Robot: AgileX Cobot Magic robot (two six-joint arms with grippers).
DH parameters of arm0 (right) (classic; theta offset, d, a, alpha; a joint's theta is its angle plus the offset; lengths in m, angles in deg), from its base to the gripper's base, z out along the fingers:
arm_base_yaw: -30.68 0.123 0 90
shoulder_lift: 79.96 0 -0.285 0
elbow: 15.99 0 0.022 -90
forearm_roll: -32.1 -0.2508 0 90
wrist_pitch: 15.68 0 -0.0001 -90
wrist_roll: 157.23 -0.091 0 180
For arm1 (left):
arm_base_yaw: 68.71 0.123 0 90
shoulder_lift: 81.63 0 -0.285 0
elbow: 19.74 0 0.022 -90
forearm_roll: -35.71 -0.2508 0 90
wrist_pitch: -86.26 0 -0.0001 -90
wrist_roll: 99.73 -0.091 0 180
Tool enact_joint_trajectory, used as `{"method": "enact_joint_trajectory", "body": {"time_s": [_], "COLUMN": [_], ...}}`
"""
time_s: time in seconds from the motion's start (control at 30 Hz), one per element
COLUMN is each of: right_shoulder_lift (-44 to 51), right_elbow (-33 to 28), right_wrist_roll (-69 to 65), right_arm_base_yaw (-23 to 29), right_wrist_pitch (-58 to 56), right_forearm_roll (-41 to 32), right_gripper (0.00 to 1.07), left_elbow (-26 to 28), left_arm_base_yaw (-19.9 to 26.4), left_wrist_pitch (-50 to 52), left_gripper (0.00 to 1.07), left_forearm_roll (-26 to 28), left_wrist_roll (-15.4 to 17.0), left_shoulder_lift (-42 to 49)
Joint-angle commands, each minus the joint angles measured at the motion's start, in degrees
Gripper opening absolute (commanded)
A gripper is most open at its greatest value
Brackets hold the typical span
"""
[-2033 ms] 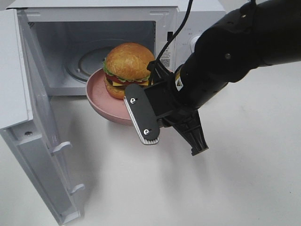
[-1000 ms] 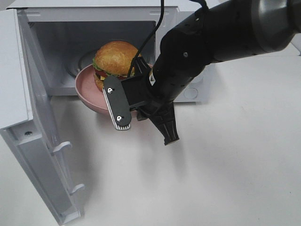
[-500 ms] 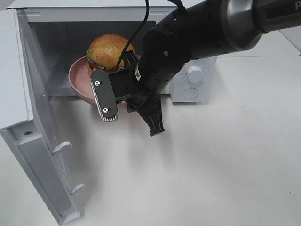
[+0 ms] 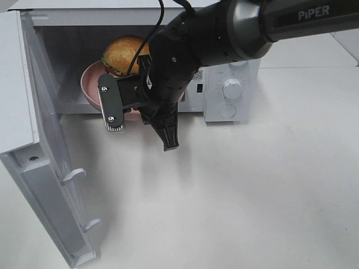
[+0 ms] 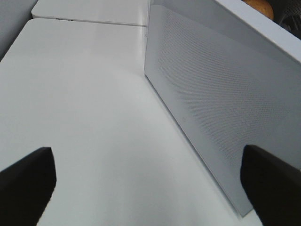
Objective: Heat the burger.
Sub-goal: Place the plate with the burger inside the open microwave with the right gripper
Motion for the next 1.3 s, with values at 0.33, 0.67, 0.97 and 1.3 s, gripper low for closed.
{"method": "enact_joint_trajectory", "body": {"time_s": [0.33, 0.67, 0.97, 1.3], "right_shoulder_lift": [-6.53, -10.2, -12.03, -14.04], "right_elbow": [11.86, 18.68, 22.8, 25.84], "right_wrist_roll": [-1.15, -4.01, -3.95, -3.5], "right_arm_base_yaw": [-0.17, -0.17, -0.17, -0.4], "right_wrist_pitch": [-1.78, -3.84, -3.84, -3.32], "right_forearm_roll": [2.18, 4.7, 6.13, 6.3], "right_gripper": [0.0, 0.0, 0.0, 0.0], "left_elbow": [-0.06, -0.06, -0.06, -0.06], "left_arm_base_yaw": [0.06, 0.06, 0.06, 0.06], "left_wrist_pitch": [-0.06, -0.06, -0.06, -0.06], "left_gripper": [1.0, 1.0, 1.0, 1.0], "left_forearm_roll": [0.4, 0.4, 0.4, 0.4], "left_wrist_roll": [0.34, 0.34, 0.34, 0.34], "left_shoulder_lift": [0.46, 0.46, 0.46, 0.46]}}
